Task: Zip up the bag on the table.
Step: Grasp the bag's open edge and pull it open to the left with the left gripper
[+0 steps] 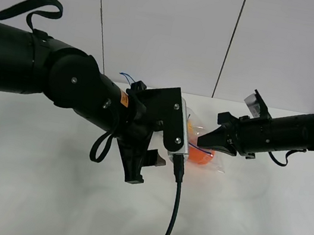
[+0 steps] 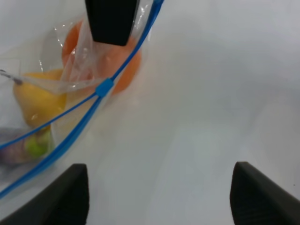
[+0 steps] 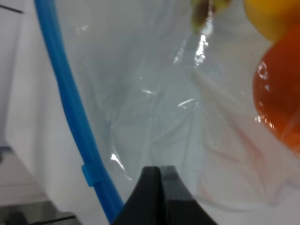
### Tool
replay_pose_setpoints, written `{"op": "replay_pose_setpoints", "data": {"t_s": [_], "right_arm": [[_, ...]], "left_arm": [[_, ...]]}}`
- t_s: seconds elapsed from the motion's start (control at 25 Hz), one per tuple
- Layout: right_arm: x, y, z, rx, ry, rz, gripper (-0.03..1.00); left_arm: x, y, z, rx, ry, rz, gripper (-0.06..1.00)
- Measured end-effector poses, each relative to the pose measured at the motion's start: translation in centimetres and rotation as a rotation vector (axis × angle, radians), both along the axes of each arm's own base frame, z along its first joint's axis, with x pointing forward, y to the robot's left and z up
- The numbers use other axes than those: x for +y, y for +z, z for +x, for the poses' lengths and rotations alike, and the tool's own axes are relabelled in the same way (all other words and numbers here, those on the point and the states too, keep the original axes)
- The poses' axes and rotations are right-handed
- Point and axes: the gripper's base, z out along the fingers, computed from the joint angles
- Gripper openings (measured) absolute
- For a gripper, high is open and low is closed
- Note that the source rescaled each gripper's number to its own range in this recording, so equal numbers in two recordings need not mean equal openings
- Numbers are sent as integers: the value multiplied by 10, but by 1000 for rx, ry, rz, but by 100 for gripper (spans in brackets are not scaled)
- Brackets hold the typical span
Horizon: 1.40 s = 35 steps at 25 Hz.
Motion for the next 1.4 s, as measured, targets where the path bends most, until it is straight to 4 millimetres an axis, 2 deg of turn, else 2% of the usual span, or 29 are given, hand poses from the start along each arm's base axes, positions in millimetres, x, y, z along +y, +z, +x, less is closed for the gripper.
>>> {"op": "replay_pose_setpoints", "data": {"t_s": [0.72, 1.12, 1.4], "right_arm": [[2, 1, -2, -6, 28, 17, 0], [0, -1, -2, 8, 17, -10, 0], [0, -1, -2, 13, 13, -8, 0]], "left_arm": [[0, 3, 3, -71, -41, 38, 100], [-9, 28, 13, -144, -37, -25, 100], [-19, 7, 20, -104, -46, 13, 100]]}}
